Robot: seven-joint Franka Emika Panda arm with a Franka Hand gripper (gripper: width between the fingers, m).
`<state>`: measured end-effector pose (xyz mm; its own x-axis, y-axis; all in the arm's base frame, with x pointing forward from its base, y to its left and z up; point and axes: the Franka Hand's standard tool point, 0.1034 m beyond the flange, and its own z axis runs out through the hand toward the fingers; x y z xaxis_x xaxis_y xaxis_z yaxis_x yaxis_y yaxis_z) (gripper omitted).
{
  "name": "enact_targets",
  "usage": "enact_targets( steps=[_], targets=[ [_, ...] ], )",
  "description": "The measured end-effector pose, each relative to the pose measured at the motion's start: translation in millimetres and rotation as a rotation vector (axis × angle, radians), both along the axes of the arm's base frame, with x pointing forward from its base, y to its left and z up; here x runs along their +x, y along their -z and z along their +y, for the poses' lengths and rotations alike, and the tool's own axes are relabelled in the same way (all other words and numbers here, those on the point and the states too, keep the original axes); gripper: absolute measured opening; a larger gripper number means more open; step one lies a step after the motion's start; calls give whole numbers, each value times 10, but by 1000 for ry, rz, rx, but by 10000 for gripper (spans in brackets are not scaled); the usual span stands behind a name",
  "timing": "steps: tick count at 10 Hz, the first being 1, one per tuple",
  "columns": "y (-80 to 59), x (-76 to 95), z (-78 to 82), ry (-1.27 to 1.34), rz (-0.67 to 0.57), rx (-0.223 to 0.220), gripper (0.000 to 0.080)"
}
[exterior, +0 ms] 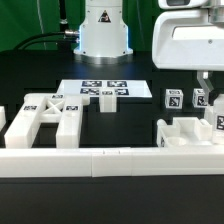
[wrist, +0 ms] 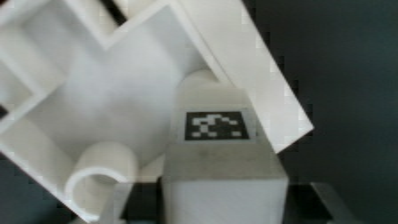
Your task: Assemble chair
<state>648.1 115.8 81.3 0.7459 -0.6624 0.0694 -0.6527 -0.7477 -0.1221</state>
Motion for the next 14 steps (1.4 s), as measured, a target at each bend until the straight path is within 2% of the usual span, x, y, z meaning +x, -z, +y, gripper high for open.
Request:
enact_targets(
  steps=[2, 6, 7, 9, 10, 11, 14],
  targets=[
    [5, -16, 29, 198, 13, 22, 284],
    [5, -23, 39, 463, 32, 70, 284],
    [6, -23, 39, 465, 32, 70, 284],
    [10, -24, 43, 405, 29, 63, 551],
    [15, -37, 26, 336, 37, 50, 551],
    [0, -33, 24, 217, 41, 34, 629],
    [5, -30, 17, -40, 26, 3, 649]
  ],
)
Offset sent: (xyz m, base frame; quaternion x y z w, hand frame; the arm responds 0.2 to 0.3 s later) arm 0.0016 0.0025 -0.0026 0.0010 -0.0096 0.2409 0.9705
